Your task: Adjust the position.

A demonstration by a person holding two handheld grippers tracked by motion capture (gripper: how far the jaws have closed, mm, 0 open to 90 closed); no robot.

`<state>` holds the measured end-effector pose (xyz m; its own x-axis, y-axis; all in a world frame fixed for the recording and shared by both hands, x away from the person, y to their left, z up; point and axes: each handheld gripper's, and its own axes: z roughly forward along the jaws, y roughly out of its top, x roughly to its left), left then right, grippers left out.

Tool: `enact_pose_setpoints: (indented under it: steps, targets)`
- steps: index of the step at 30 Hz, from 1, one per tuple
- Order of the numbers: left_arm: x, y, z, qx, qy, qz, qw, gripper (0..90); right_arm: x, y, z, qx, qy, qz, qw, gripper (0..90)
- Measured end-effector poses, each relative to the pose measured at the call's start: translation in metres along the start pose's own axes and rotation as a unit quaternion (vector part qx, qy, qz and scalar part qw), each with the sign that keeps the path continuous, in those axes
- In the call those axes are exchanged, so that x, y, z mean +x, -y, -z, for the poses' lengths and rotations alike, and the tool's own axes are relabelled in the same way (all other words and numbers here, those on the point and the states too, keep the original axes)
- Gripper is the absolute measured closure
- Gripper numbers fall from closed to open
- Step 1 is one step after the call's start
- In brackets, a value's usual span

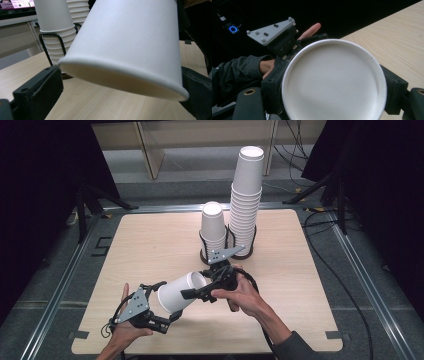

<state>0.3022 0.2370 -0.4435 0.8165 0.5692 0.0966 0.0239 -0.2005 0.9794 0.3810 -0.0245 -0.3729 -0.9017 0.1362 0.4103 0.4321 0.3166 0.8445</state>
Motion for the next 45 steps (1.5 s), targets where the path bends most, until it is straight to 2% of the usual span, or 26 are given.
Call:
enact_pose_setpoints:
  steps: [2, 3, 4, 12, 15, 16, 17, 18, 19, 22, 23, 24, 27, 28, 29, 30, 32, 33, 34, 35, 36, 37, 38, 41, 44, 45]
  targets:
    - [0.000, 0.000, 0.001, -0.004, 0.004, -0.003, 1.0000, 0.0, -0.001, 0.001, -0.002, -0.001, -0.009, -0.004, 1.0000, 24.7]
    - [0.000, 0.001, 0.000, -0.016, 0.006, -0.002, 0.9999, 0.0, -0.001, 0.001, -0.003, -0.003, -0.009, -0.003, 1.0000, 24.7]
    - [0.000, 0.000, 0.002, -0.004, 0.002, -0.005, 1.0000, 0.0, -0.002, 0.002, -0.003, -0.005, -0.008, 0.000, 1.0000, 24.7]
    - [0.001, -0.001, 0.002, 0.002, 0.012, -0.002, 0.9999, 5.5, -0.007, 0.005, -0.004, -0.006, -0.014, -0.012, 0.9998, 24.2]
    - [0.003, 0.000, 0.001, 0.005, 0.020, -0.001, 0.9998, 7.2, -0.007, 0.006, -0.004, 0.000, -0.018, -0.030, 0.9994, 23.5]
    - [0.003, -0.001, 0.001, 0.009, 0.020, 0.001, 0.9997, 8.3, -0.009, 0.006, -0.004, -0.001, -0.016, -0.022, 0.9996, 23.3]
    - [0.003, -0.001, 0.001, 0.012, 0.020, 0.002, 0.9997, 9.2, -0.008, 0.006, -0.004, 0.002, -0.017, -0.031, 0.9994, 23.0]
    - [0.003, -0.002, 0.001, 0.014, 0.022, 0.003, 0.9997, 9.9, -0.008, 0.006, -0.004, 0.002, -0.019, -0.029, 0.9994, 22.6]
    - [0.004, -0.002, 0.000, 0.014, 0.025, 0.003, 0.9996, 10.7, -0.009, 0.006, -0.004, 0.005, -0.017, -0.014, 0.9998, 22.2]
    - [0.004, -0.002, 0.002, 0.033, 0.022, -0.006, 0.9992, 12.4, -0.006, 0.004, -0.002, 0.021, 0.014, 0.011, 0.9996, 19.4]
    - [0.004, -0.002, 0.002, 0.033, 0.022, -0.006, 0.9992, 12.5, -0.006, 0.004, -0.002, 0.021, 0.014, 0.011, 0.9996, 19.4]
    - [0.005, -0.002, 0.002, 0.043, 0.020, -0.010, 0.9989, 12.7, -0.003, 0.002, 0.000, 0.043, 0.044, 0.037, 0.9975, 16.2]
    - [0.006, -0.002, 0.002, 0.063, 0.016, -0.015, 0.9978, 13.0, 0.004, -0.001, 0.004, 0.065, 0.073, 0.063, 0.9932, 16.0]
    - [0.006, -0.001, 0.001, 0.061, 0.019, -0.013, 0.9979, 13.1, 0.007, -0.002, 0.005, 0.072, 0.085, 0.073, 0.9911, 15.9]
    - [0.006, -0.001, 0.001, 0.061, 0.019, -0.013, 0.9979, 13.2, 0.008, -0.004, 0.005, 0.078, 0.094, 0.100, 0.9876, 15.7]
    - [0.005, -0.001, 0.001, 0.080, 0.018, -0.020, 0.9964, 13.2, 0.011, -0.005, 0.005, 0.084, 0.103, 0.109, 0.9851, 15.9]
    - [0.005, 0.000, 0.000, 0.092, 0.019, -0.023, 0.9953, 13.2, 0.013, -0.005, 0.005, 0.087, 0.110, 0.112, 0.9837, 15.8]
    - [0.004, 0.001, -0.001, 0.110, 0.020, -0.031, 0.9933, 13.4, 0.014, -0.007, 0.005, 0.101, 0.123, 0.141, 0.9771, 15.9]
    - [0.003, 0.002, -0.002, 0.110, 0.024, -0.030, 0.9932, 13.4, 0.015, -0.007, 0.005, 0.108, 0.125, 0.149, 0.9749, 16.0]
    - [0.003, 0.002, -0.002, 0.110, 0.024, -0.030, 0.9932, 13.4, 0.016, -0.006, 0.005, 0.112, 0.122, 0.150, 0.9747, 16.0]
    - [0.002, 0.002, -0.003, 0.127, 0.025, -0.044, 0.9906, 13.4, 0.019, -0.005, 0.005, 0.122, 0.121, 0.139, 0.9753, 16.1]
    - [0.002, 0.002, -0.003, 0.127, 0.025, -0.044, 0.9906, 13.4, 0.019, -0.005, 0.005, 0.122, 0.121, 0.139, 0.9753, 16.1]
    - [-0.001, 0.003, -0.004, 0.133, 0.032, -0.049, 0.9894, 13.4, 0.017, -0.005, 0.003, 0.135, 0.121, 0.166, 0.9693, 15.9]
    - [-0.004, 0.002, -0.005, 0.139, 0.044, -0.063, 0.9873, 13.4, 0.017, -0.002, -0.001, 0.153, 0.116, 0.177, 0.9653, 15.8]
    - [-0.007, 0.002, -0.006, 0.151, 0.055, -0.078, 0.9839, 13.4, 0.019, 0.001, -0.007, 0.177, 0.104, 0.187, 0.9607, 15.8]
    - [-0.007, 0.002, -0.006, 0.151, 0.055, -0.078, 0.9839, 13.4, 0.021, 0.003, -0.009, 0.186, 0.100, 0.179, 0.9611, 15.9]
